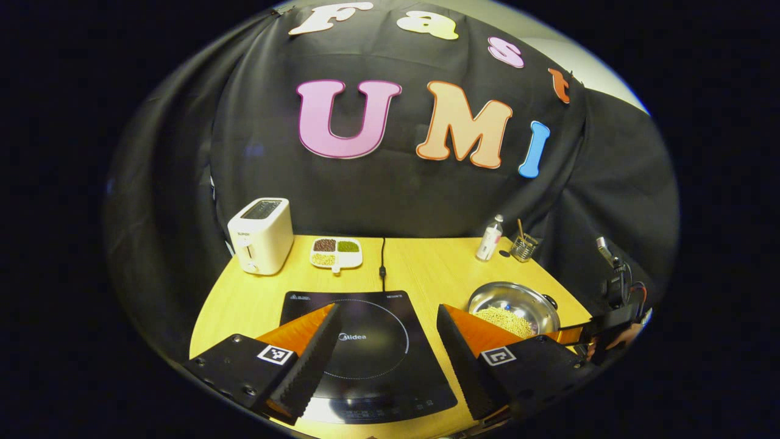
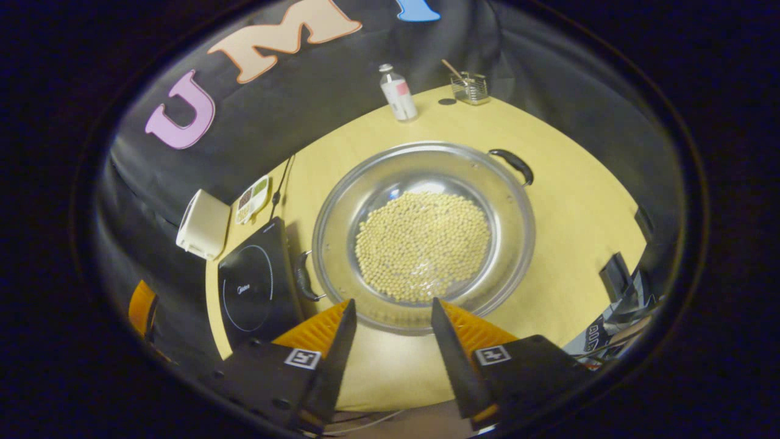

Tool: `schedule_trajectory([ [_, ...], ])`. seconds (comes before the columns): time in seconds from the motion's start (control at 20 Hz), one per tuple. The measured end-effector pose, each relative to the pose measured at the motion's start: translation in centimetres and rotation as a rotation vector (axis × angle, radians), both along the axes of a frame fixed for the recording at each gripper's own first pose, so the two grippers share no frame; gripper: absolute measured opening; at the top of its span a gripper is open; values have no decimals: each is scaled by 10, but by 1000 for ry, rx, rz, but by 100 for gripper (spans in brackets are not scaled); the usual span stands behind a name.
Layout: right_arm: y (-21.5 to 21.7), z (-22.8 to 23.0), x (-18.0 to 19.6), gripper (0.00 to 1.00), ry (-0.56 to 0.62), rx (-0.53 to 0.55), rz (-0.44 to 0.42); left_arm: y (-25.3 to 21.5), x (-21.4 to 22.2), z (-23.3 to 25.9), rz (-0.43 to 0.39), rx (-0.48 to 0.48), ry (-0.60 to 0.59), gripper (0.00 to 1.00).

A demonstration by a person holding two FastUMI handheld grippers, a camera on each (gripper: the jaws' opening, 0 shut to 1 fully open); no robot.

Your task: First push the handle of the pot to place it horizontally, then grasp the pot with both hands and set it on the induction cooktop.

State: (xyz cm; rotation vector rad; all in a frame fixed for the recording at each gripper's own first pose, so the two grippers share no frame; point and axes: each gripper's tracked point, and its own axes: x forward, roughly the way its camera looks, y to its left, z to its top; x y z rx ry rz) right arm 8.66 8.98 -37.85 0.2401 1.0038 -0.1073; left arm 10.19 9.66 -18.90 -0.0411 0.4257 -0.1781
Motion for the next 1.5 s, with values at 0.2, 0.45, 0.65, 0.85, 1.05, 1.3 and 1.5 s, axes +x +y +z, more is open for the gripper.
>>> schedule_trajectory([
  [0.2,-46,16,13,94,16,-25,53,-27,6,-18,-2,8,87,96],
  [0.45,-87,24,43,100,67,-35,156,-77,12,-48,-18,-33,217,96],
  [0.65,-114,22,70,94,103,-54,230,-109,20,-77,-4,-55,345,96],
  [0.85,-134,14,96,94,139,-64,295,-122,35,-106,20,-37,442,96],
  [1.05,-149,-5,116,94,186,-54,332,-136,43,-132,41,-45,542,96],
  [1.3,-149,-21,119,95,258,-8,368,-155,45,-161,55,-65,647,97],
  [1.5,-151,-41,125,94,299,36,386,-155,49,-181,84,-56,702,97],
])
